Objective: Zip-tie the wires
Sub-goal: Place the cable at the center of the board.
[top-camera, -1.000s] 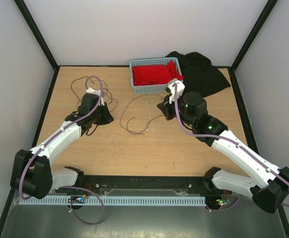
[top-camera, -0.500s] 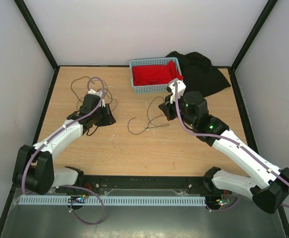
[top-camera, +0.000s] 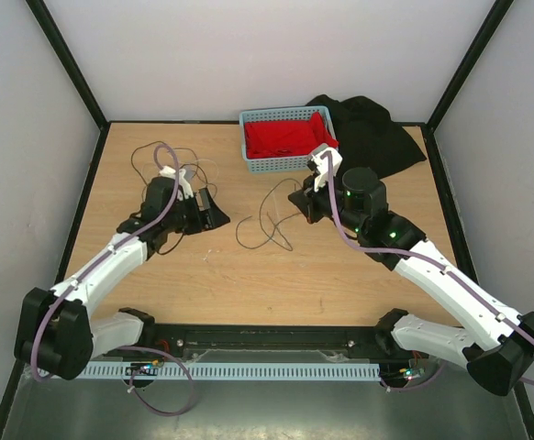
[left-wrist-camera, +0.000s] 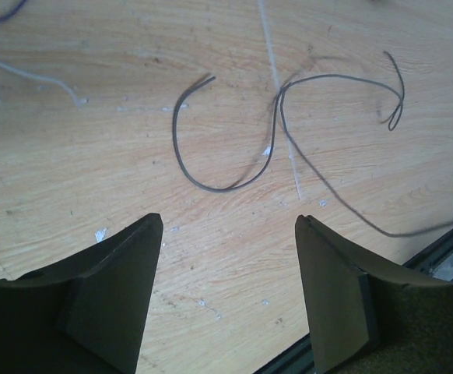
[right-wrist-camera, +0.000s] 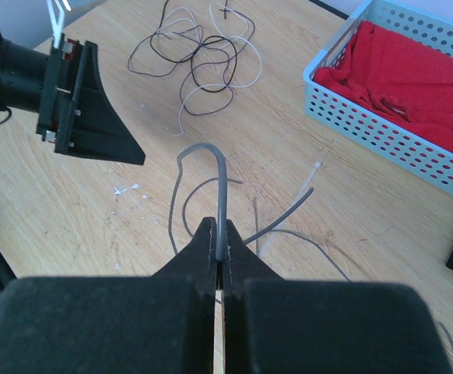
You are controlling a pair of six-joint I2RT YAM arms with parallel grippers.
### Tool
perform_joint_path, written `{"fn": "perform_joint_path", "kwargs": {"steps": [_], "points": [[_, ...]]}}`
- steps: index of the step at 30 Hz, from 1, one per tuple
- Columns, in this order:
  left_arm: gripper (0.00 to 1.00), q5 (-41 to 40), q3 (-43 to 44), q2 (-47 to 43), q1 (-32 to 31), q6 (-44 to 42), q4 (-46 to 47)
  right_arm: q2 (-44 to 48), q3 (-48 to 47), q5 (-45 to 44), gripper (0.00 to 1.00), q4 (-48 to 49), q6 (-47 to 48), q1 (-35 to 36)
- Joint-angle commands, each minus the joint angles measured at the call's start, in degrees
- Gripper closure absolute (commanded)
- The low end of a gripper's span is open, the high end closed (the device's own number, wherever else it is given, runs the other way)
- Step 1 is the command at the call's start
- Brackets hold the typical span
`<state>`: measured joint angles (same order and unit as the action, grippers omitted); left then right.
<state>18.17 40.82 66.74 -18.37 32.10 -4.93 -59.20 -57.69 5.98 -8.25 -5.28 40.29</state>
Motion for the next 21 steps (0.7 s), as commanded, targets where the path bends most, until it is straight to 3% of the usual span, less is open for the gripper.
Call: {"fn": "perform_joint_path", "kwargs": {"steps": [1,13,21], "points": [[0.28,0.1,-1.6,2.6,-0.4,4.2,2.7,1.4,-0.8,1.5,1.0,1.5,0.2,-0.2],[0.28,1.6,8.6,22.9,-7.2,5.7,9.9,3.9,2.2,-0.2,1.0,1.6,0.7,-0.2],[0.28,-0.7,15.9,31.8,-10.4,5.7,11.9,5.4,3.6,-0.8,1.0,1.5,1.0,-0.2]]}}
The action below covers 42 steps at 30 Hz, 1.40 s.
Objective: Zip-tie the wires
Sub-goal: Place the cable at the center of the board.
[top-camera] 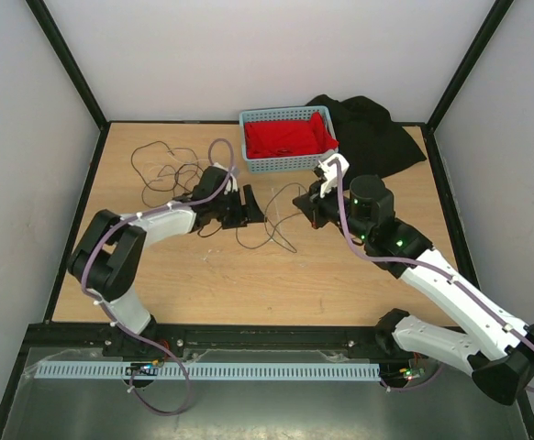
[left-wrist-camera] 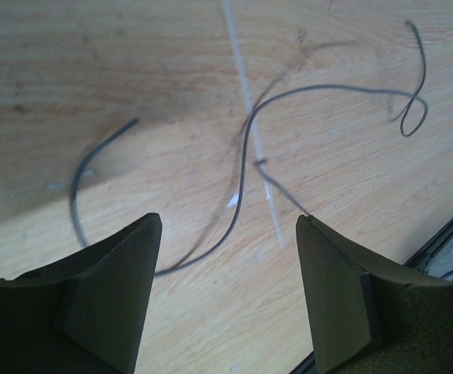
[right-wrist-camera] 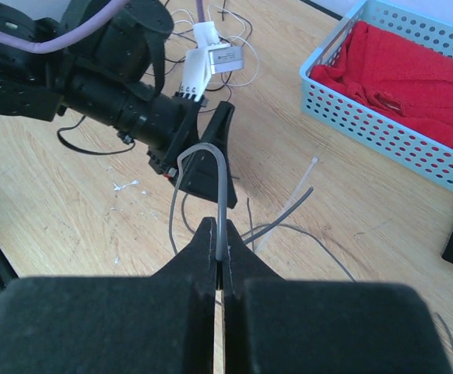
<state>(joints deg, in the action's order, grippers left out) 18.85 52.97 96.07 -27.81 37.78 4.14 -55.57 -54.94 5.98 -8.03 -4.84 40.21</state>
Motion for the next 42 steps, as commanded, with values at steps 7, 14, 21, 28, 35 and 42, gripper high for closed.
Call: {"fn": "perform_joint_path", "kwargs": {"steps": [7,14,21,28,35,42], "points": [[0.33,-2.2,8.4,8.9,-2.8,-0.5,2.8,2.4,1.2,-1.5,1.0,1.3,1.0,-0.1],[0.39,-2.1,11.0,12.5,-4.0,-0.4,2.8,2.6,1.4,-1.4,1.0,1.3,1.0,-0.1],[0.49,-1.9,11.7,13.5,-4.8,-0.6,2.8,2.4,1.4,-1.8,1.0,1.3,1.1,-0.1],[0.58,-3.1,11.6,14.0,-5.8,-0.3,2.8,2.1,1.3,-2.8,1.0,1.3,0.9,-0.1],[0.68,-4.0,12.3,14.7,-6.0,-0.5,2.8,2.0,1.4,-2.9,1.0,1.4,0.9,-0.1],[0.78,-6.2,12.8,15.5,-6.4,-1.0,3.5,1.7,1.8,-3.1,1.0,1.3,0.4,-0.1]]}}
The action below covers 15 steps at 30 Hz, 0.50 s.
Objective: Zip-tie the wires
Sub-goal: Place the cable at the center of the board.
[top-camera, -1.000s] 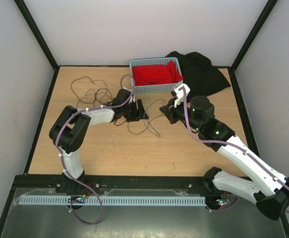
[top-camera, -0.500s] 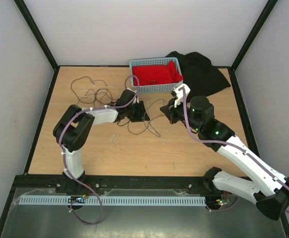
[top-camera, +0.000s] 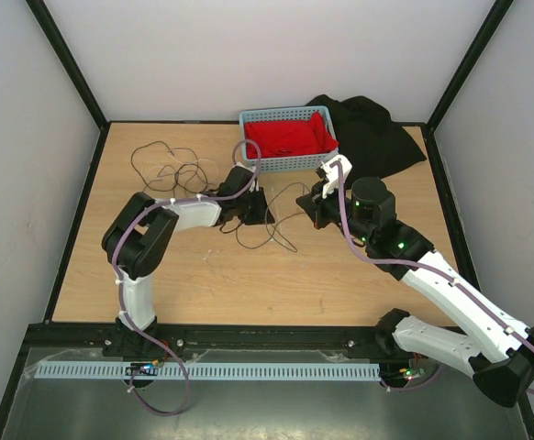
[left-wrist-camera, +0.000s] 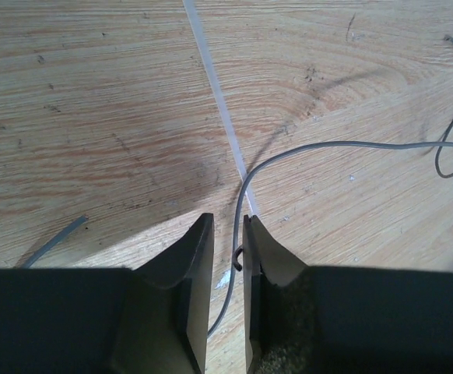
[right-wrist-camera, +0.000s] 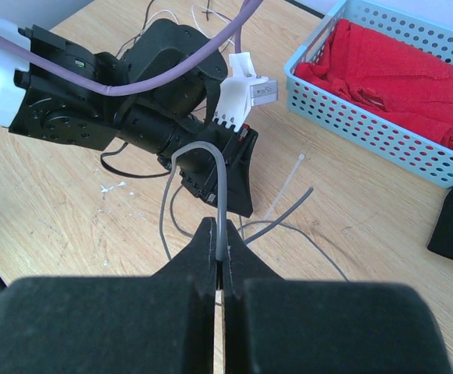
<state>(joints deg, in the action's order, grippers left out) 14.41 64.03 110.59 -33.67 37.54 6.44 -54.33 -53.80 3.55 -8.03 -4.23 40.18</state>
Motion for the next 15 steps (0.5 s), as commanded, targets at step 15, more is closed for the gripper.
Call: {"fn": "perform_joint_path", "kwargs": {"steps": [15], "points": [[1.0,-9.1,-10.7,-16.9,4.7,-4.6,0.9,-1.6,4.2,-8.0,1.0,1.3,-2.3,-6.1]]}}
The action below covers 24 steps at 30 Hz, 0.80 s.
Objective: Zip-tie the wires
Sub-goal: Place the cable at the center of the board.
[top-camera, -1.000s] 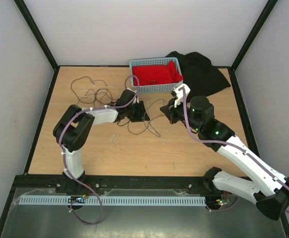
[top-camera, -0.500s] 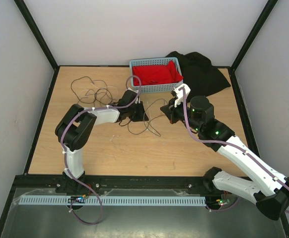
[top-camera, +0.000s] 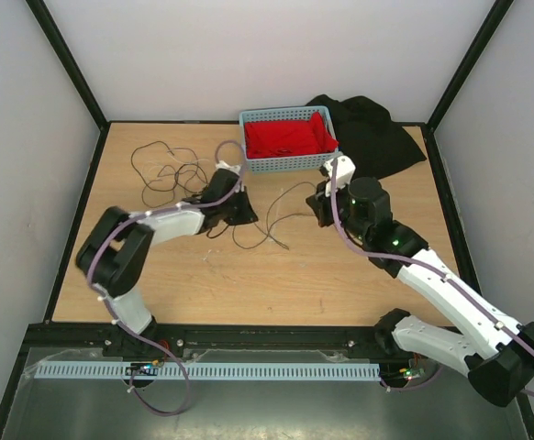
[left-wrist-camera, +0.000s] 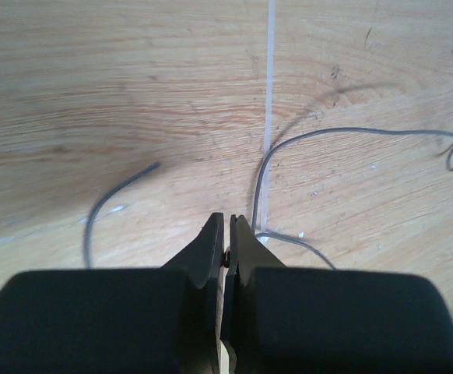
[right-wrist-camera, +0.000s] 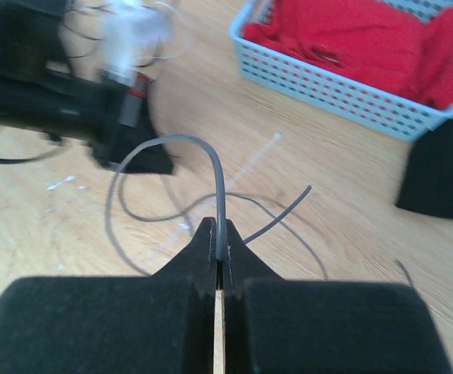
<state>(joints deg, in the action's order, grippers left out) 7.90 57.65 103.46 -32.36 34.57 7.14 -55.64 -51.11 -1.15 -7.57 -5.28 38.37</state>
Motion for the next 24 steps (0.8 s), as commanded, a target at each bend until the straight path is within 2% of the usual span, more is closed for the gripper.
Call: {"fn": "perform_joint_path", "kwargs": {"steps": [1,8,16,19,24], "points": [[1.0,-2.5,-5.9,-12.2,4.6,-1.5,-0.3,-0.7,1.9,-3.4,1.0,0.8,-1.8,-6.2],[1.0,-3.0,-13.4,-25.4,12.4,-2.2,-6.6,-4.8,5.2,-2.1,1.0,5.1,-6.0,-21.6],[1.0,-2.7,-19.7,-32.7,20.6,0.0,-9.8,-10.9,10.8,1.1,1.0,11.2,-9.6,-39.5],[1.0,-3.3,-20.6,-33.7,21.5,0.5,-10.1,-12.0,12.2,1.0,1.0,12.4,-10.1,-44.0],[1.0,-3.0,-20.2,-32.8,21.6,1.2,-10.0,-13.0,12.4,0.8,1.0,13.0,-9.8,-44.9]]}}
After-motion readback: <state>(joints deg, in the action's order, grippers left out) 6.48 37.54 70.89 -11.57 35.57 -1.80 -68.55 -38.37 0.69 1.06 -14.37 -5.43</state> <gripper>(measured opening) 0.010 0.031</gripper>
